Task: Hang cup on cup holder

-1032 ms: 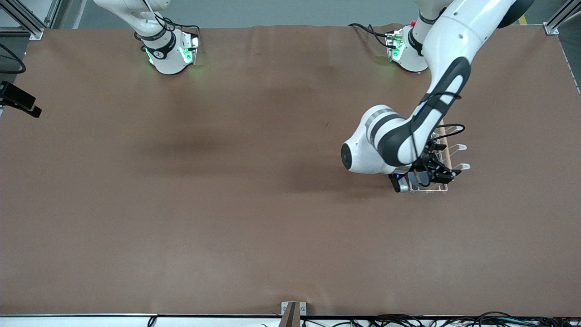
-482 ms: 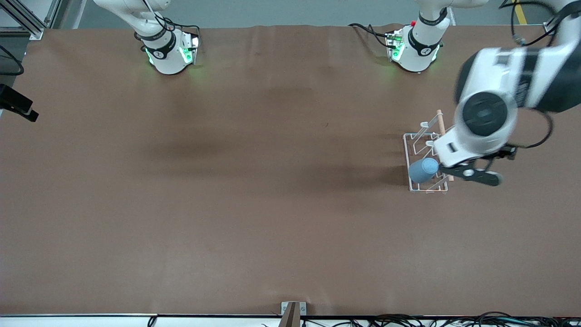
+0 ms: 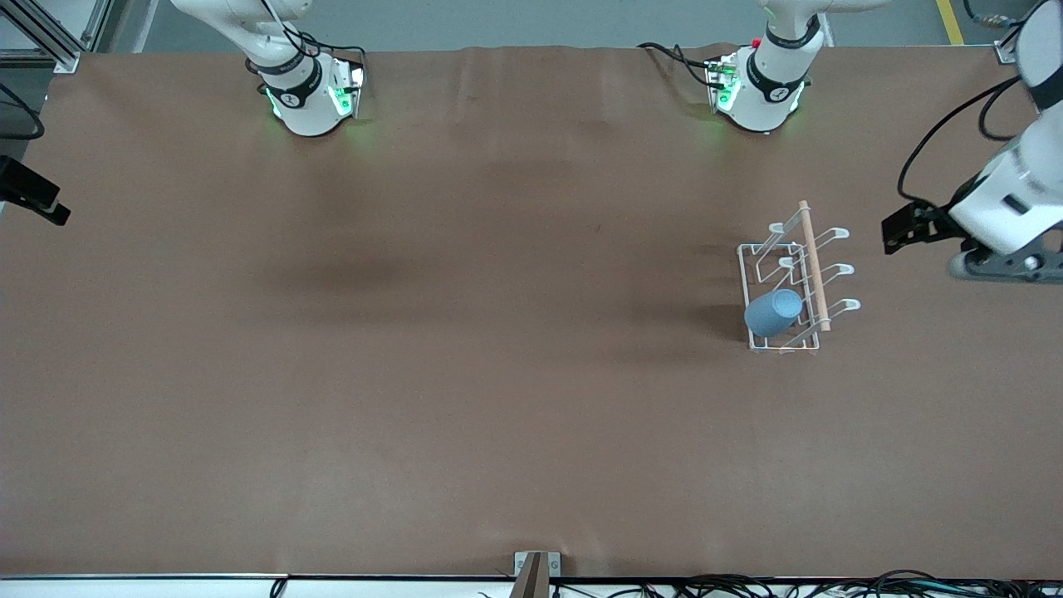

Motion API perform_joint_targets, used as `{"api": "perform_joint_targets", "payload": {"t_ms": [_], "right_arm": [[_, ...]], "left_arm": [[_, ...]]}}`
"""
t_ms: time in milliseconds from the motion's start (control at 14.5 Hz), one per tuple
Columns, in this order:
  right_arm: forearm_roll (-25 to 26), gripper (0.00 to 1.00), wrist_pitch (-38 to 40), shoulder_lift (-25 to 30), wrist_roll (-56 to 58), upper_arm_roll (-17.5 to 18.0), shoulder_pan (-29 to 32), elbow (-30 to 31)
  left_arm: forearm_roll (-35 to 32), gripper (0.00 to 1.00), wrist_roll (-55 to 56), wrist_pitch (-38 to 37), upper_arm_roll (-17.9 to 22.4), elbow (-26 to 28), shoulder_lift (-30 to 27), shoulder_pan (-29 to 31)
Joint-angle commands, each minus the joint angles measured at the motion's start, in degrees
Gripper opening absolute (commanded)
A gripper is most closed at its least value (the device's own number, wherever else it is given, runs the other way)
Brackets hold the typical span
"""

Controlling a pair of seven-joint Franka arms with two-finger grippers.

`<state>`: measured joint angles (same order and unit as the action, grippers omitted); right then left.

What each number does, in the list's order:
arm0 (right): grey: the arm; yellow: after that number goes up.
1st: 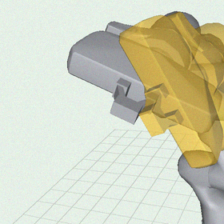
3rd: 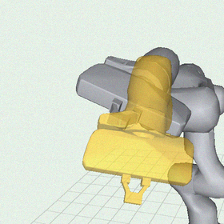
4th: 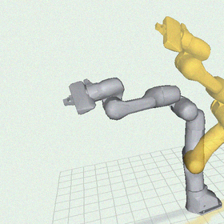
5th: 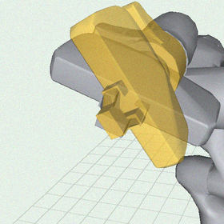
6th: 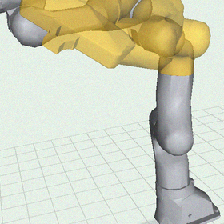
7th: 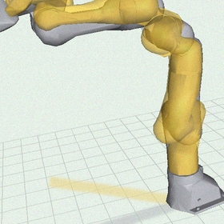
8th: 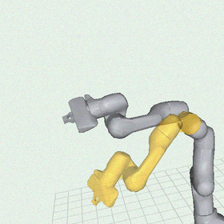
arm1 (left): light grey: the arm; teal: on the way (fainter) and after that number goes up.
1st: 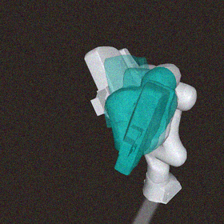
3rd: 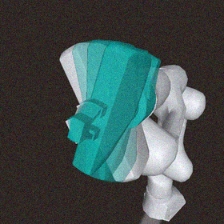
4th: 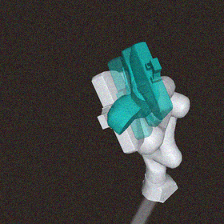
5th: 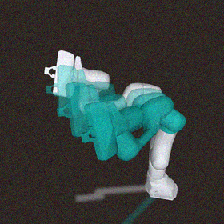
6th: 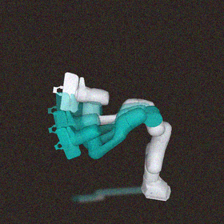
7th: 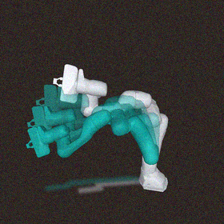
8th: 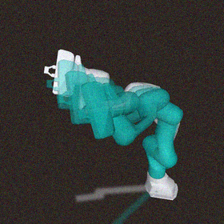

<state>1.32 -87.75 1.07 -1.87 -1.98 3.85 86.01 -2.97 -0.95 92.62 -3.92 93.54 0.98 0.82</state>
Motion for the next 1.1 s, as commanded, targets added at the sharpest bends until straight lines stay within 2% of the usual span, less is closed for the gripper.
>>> {"api": "perform_joint_targets", "payload": {"t_ms": [0,482,619,757,1032], "right_arm": [[-0.2,1.00,0.1,0.4,-0.7,0.0,-0.2,0.5],[-0.2,1.00,0.3,0.4,-0.7,0.0,-0.1,0.4],[-0.3,1.00,-0.3,0.4,-0.7,0.1,-0.1,0.4],[-3.5,1.00,-0.5,0.4,-0.6,-0.1,0.3,0.4],[-3.4,1.00,0.4,0.4,0.0,-0.1,0.1,0.4]], "left_arm": [[1.8,1.00,1.4,1.7,0.1,3.5,-4.8,0.1],[4.1,1.00,5.6,-2.3,0.6,-6.1,-3.1,-1.6],[5.1,1.00,5.5,-2.9,2.2,-6.7,-3.1,-2.1],[5.7,1.00,5.3,-4.9,5.2,-6.0,-3.6,-4.1],[5.6,1.00,5.0,-5.1,5.4,-5.3,-3.4,-3.6]]}}
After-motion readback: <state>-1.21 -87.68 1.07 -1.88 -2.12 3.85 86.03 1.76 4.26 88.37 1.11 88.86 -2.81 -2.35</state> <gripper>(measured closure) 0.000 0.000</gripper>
